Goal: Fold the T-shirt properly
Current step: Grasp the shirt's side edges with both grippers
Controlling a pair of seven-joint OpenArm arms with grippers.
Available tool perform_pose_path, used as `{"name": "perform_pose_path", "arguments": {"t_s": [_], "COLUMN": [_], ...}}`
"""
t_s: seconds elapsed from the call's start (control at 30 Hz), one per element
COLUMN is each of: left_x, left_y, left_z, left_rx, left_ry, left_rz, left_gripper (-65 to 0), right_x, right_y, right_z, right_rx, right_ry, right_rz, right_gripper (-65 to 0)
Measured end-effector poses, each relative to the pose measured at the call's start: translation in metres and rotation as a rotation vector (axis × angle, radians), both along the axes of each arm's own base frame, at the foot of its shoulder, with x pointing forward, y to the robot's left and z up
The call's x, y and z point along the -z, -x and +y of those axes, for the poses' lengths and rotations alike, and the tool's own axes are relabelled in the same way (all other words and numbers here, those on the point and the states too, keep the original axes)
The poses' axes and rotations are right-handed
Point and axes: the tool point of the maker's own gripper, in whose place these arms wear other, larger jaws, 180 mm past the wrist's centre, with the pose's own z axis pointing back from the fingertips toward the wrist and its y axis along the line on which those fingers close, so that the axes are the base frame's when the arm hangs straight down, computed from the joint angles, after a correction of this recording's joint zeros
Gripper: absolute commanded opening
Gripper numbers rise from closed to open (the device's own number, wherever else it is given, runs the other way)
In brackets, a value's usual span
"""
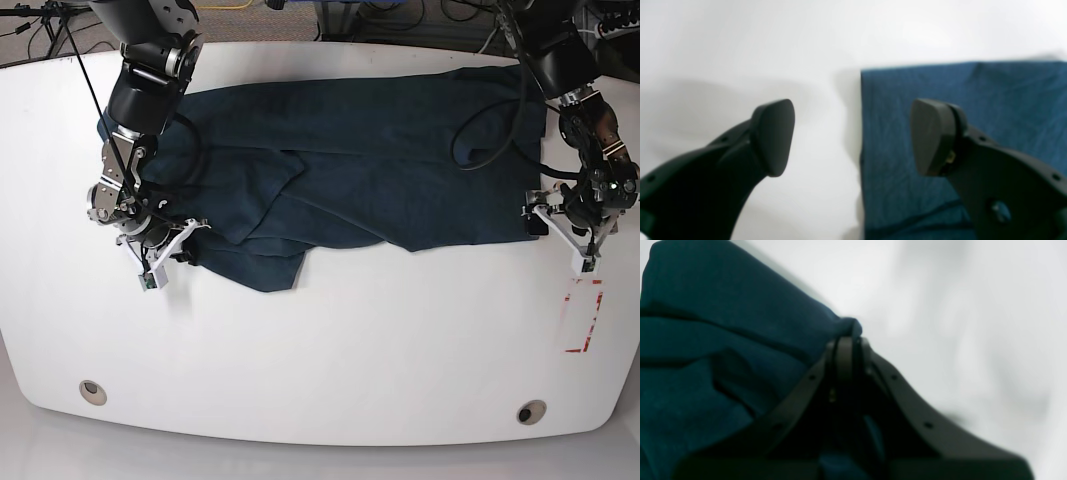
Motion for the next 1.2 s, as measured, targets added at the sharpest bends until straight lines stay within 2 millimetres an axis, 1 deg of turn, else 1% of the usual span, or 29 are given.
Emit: {"name": "perform_pose_path", "arguments": {"t_s": [0.17, 0.3, 0.4, 0.5, 0.6, 0.7, 0.83, 0.97, 1.07, 1.13, 1.2], "left_x": [0.016, 0.034, 0.041, 0.047, 0.047, 0.048, 0.051, 0.051, 0.051, 0.052, 0.052], "left_y": [0.0, -0.001, -0.007, -0.008, -0.014, -0.018, -0.023, -0.027, -0.028, -0.028, -0.028], "left_z": [0.004, 0.003, 0.0, -0.004, -0.009, -0.02, -0.039, -0.049, -0.052, -0.053, -0.054], "left_rx": [-0.01, -0.03, -0.035, -0.034, -0.006, 0.038, 0.098, 0.12, 0.115, 0.117, 0.118], "left_ry": [0.027, 0.069, 0.1, 0.119, 0.109, 0.095, 0.093, 0.103, 0.109, 0.111, 0.114], "left_rz": [0.027, 0.062, 0.053, 0.065, 0.064, 0.076, 0.083, 0.072, 0.057, 0.058, 0.058], "left_gripper": [-14.0, -14.2, -14.3, -14.4, -15.6, -22.8, -37.5, -50.6, -56.5, -58.1, -58.7], "right_x": [0.0, 0.0, 0.0, 0.0, 0.0, 0.0, -0.002, -0.005, -0.006, -0.006, -0.008], "right_y": [0.0, 0.001, 0.001, 0.001, 0.001, 0.001, 0.001, 0.006, 0.01, 0.011, 0.01], "right_z": [0.0, 0.0, 0.0, 0.0, 0.0, -0.001, -0.002, -0.006, -0.001, 0.006, 0.018], "right_rx": [0.0, -0.001, 0.0, 0.0, -0.001, -0.001, -0.005, -0.012, -0.048, -0.084, -0.127], "right_ry": [0.001, 0.003, 0.003, 0.003, 0.004, 0.004, 0.019, 0.056, 0.09, 0.114, 0.128], "right_rz": [-0.001, 0.0, 0.0, -0.001, 0.0, 0.0, 0.002, 0.001, -0.001, 0.007, 0.004], "right_gripper": [-65.0, -65.0, -65.0, -65.0, -65.0, -65.0, -65.0, -65.0, -65.0, -65.0, -65.0]}}
